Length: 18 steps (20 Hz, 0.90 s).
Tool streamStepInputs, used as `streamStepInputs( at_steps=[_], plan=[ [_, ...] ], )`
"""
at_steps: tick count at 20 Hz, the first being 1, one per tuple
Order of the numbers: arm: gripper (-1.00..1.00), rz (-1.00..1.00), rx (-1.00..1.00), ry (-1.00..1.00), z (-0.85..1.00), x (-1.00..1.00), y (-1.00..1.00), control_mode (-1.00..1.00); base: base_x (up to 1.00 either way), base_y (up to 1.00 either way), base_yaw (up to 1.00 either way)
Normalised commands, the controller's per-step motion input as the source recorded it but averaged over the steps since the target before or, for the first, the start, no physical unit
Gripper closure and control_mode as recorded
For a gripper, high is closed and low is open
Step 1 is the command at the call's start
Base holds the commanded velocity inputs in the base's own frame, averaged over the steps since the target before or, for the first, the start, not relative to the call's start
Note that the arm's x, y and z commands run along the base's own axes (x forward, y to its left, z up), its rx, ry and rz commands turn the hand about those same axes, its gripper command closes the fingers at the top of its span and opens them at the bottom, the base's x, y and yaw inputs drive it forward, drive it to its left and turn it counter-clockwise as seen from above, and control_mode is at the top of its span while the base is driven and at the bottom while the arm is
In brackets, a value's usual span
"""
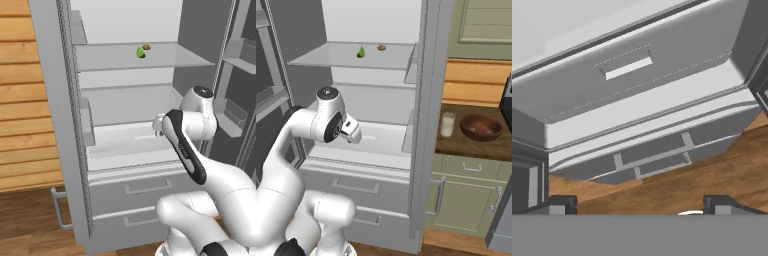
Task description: Grab a lemon wedge from the fridge and one ice cube from the ice bowl, and put them in the glass of lemonade.
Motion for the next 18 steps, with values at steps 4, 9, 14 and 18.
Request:
streamStepInputs(
  at_steps=[4,9,14,18],
  plan=[
    [-1.0,0.0,0.0,0.0,0.0,0.0,0.0,1.0,0.38,0.17,0.06],
    [-1.0,0.0,0.0,0.0,0.0,0.0,0.0,1.0,0.59,0.01,0.01],
    [-1.0,0.0,0.0,0.0,0.0,0.0,0.0,1.0,0.67,0.0,0.0],
    [-1.0,0.0,0.0,0.0,0.0,0.0,0.0,1.0,0.71,0.12,-0.1]
  ],
)
